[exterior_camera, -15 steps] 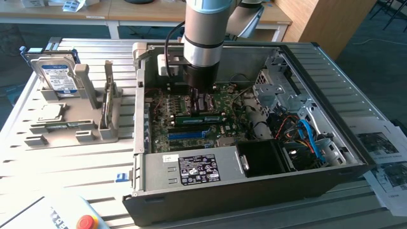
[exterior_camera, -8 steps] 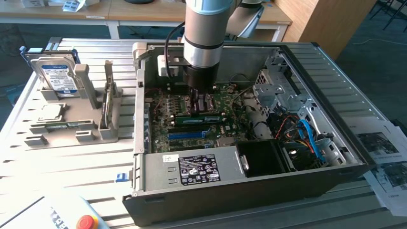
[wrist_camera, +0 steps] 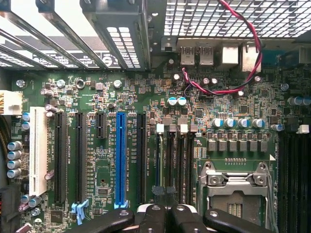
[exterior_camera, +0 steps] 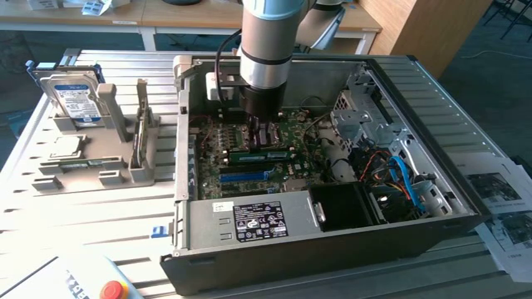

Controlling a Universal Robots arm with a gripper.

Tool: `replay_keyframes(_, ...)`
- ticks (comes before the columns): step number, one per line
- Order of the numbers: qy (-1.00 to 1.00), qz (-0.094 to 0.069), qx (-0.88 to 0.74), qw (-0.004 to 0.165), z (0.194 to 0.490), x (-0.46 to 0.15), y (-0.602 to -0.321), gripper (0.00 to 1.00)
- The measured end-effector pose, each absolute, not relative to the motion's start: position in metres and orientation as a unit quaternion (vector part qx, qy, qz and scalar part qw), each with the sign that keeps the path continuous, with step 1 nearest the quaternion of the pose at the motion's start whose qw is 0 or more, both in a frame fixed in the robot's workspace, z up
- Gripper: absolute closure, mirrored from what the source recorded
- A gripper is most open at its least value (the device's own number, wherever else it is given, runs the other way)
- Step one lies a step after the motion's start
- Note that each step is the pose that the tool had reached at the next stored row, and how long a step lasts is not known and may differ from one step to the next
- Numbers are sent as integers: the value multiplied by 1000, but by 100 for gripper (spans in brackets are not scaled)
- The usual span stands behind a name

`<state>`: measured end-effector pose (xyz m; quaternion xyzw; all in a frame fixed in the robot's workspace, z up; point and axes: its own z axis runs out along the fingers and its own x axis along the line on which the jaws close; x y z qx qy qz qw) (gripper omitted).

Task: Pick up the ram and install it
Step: 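Press down the ram until it locks into place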

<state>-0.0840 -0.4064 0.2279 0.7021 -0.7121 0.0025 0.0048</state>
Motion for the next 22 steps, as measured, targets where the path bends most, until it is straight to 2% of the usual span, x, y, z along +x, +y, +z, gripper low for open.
replay_keyframes(22, -712, 2, 702, 5, 226, -85, -406, 90)
